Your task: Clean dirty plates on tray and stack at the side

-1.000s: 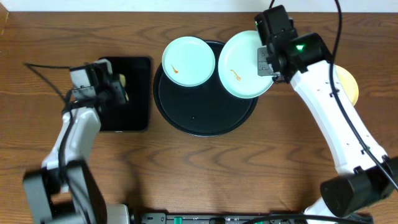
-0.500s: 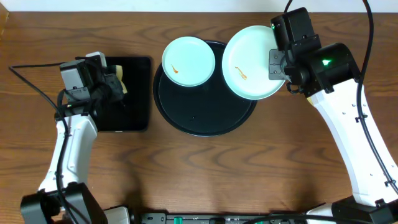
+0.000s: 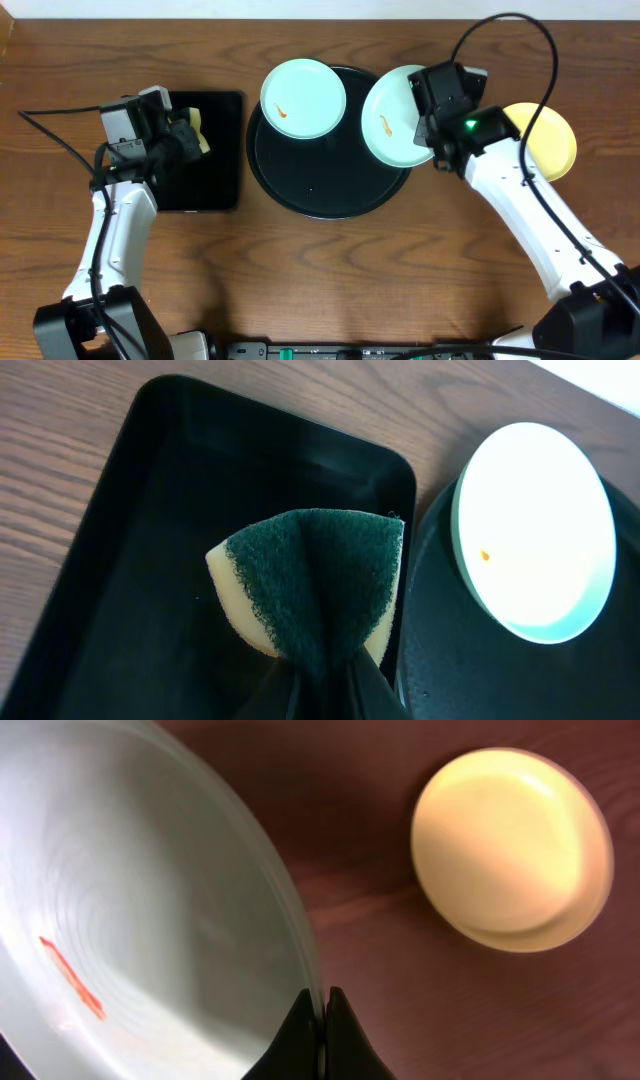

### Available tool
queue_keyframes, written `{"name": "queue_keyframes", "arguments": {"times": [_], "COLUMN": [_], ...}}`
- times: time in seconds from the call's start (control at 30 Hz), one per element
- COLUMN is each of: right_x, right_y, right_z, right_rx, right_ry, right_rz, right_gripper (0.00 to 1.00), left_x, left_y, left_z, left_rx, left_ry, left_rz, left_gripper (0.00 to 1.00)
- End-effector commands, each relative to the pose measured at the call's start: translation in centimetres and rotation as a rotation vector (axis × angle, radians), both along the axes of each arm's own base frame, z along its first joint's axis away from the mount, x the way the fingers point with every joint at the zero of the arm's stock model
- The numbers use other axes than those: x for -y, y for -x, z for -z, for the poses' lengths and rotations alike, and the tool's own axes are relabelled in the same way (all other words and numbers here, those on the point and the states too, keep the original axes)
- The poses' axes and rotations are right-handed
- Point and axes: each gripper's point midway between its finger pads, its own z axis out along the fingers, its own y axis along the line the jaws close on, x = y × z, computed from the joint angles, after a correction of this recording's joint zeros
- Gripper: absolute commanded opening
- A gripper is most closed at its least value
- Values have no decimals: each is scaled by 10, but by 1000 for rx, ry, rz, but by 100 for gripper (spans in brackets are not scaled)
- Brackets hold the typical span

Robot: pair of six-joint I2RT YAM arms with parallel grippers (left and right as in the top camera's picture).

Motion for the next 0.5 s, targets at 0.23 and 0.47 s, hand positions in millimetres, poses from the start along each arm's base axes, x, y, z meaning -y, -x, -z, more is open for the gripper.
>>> {"name": "queue_keyframes", "arguments": {"times": [0.23, 0.47], "right_x": [-31, -28], "right_y": [12, 13], "right_z": [29, 31], "right_rx": [6, 1], "right_ry": [-19, -19], "right_rz": [-36, -27], "right_gripper": [1, 1], "left_x": [-23, 9], "left_y": [7, -4], "left_z": [16, -3], "left_rx": [-67, 23], "left_ry": [-50, 81], "left_rz": [-122, 12], "left_gripper": [8, 7]}}
